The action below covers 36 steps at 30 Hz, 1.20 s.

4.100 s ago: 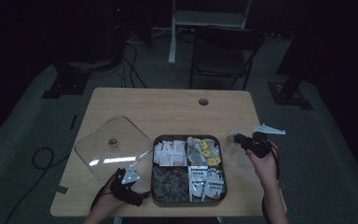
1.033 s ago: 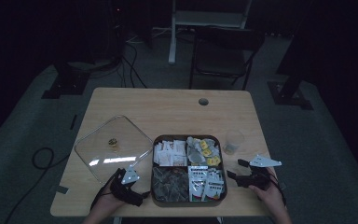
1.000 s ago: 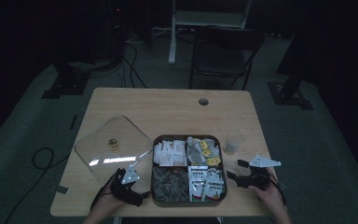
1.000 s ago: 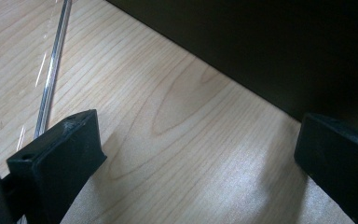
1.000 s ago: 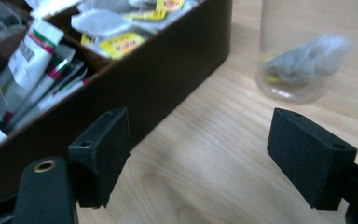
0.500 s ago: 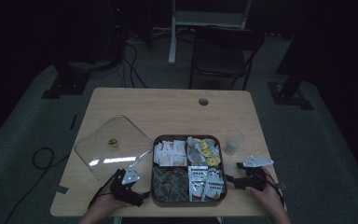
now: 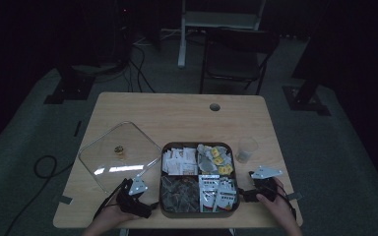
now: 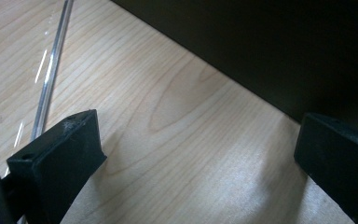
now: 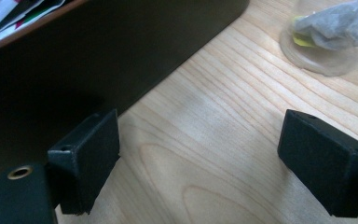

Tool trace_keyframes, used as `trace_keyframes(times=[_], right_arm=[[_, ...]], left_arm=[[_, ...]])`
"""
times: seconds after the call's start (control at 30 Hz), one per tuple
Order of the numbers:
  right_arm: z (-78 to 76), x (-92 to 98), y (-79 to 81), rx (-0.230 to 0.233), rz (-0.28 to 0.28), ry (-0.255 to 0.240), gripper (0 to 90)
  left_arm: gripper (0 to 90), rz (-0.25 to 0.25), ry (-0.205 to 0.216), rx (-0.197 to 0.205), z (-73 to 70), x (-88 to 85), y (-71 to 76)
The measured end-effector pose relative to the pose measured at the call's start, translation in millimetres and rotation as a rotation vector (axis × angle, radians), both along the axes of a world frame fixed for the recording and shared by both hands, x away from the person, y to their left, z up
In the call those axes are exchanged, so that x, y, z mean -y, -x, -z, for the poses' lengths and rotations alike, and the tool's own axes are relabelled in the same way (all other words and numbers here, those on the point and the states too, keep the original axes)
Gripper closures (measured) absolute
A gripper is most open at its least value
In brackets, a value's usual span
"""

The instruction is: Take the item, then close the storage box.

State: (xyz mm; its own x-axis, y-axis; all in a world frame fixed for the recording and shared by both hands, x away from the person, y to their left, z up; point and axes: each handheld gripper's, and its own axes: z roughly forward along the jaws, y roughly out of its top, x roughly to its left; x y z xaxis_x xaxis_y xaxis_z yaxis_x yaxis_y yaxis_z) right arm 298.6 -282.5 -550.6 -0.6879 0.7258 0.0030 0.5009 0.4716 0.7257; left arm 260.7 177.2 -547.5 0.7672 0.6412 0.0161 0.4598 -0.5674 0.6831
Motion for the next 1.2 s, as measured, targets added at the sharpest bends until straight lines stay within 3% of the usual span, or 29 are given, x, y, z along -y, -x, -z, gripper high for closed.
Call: trace_keyframes(times=[0.63,0.9,1.03,1.2], right_arm=[[0.0,-0.6,0.1,0.0,0.006,0.0,12.1],[0.0,-0.6,0.1,0.001,0.006,0.001,12.1],[0.0,-0.9,0.5,0.001,0.012,0.0,12.1],[0.0,-1.0,0.5,0.0,0.012,0.0,12.1]], left_arm=[[1.3,0.008,0.0,0.0,0.0,-0.9,0.7],[1.9,0.054,-0.044,-0.034,-4.6,0.4,3.1],[1.9,0.05,-0.051,-0.028,-5.9,2.3,5.5],[2.0,0.024,-0.027,-0.019,-12.0,0.1,4.4]])
